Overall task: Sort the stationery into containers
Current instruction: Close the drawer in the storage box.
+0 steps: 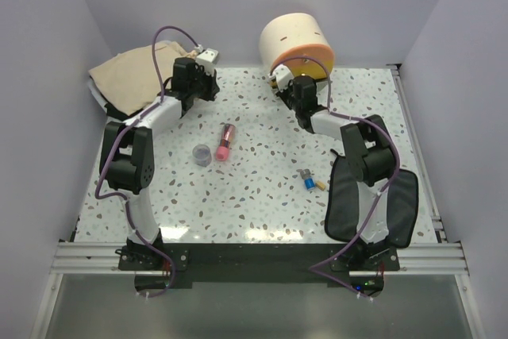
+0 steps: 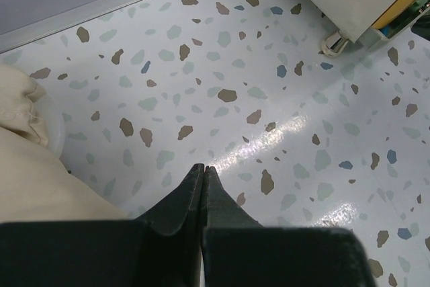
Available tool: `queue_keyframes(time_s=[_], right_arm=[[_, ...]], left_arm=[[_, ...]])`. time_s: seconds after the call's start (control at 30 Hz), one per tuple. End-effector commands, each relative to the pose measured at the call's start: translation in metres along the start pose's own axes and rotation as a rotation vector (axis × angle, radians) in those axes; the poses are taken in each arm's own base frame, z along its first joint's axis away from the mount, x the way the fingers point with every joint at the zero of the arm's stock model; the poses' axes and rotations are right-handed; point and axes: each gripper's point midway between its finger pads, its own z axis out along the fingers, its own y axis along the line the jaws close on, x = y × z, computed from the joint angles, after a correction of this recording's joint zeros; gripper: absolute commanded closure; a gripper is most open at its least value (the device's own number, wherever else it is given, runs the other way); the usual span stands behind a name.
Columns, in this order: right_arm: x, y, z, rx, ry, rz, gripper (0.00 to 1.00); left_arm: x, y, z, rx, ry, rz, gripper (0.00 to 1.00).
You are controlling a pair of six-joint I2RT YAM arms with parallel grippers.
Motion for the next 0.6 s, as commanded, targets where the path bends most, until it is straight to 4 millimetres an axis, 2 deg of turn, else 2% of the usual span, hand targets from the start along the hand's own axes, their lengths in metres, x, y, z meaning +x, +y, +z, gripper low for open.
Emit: queue_keyframes(time_s=[0.0, 0.27, 0.3, 0.37, 0.43, 0.47, 0.5, 0.53, 0.57], right_arm=[[-0.051, -0.024, 0.007, 0.115, -0.157, 0.007, 1.0], [-0.055, -0.021, 0.013, 0.146, -0.168, 0.019, 1.0], [-0.058, -0.021, 0.011, 0.146, -0.171, 0.02, 1.0], [-0.05, -0.018, 0.007, 0.129, -0.14, 0.032, 1.0], [-0.059, -0.022, -0.008, 0.126, -0.134, 0.072, 0.99], [-0.046, -0.017, -0.015, 0.11, -0.086, 0.09, 0.96], [-0.062, -0.027, -0.032, 0.121, -0.106, 0.124, 0.89], [-0.065, -0.027, -0.041, 0.119, -0.102, 0.196, 0.65], [-0.052, -0.021, -0.05, 0.103, -0.044, 0.228, 0.53]], left_arm=[[-0.019, -0.004, -0.008, -0.009, -0.048, 0.047, 1.0], [-0.017, -0.006, -0.006, -0.014, -0.042, 0.056, 1.0], [-0.018, -0.006, -0.006, -0.014, -0.042, 0.056, 1.0], [-0.017, -0.006, -0.006, -0.017, -0.039, 0.057, 1.0], [-0.018, -0.005, -0.007, -0.02, -0.042, 0.057, 1.0], [-0.019, -0.005, -0.007, -0.022, -0.043, 0.058, 1.0], [-0.02, -0.005, -0.008, -0.022, -0.044, 0.058, 1.0], [-0.02, -0.006, -0.008, -0.021, -0.046, 0.058, 0.98], [-0.023, -0.006, -0.009, -0.019, -0.05, 0.06, 0.87]])
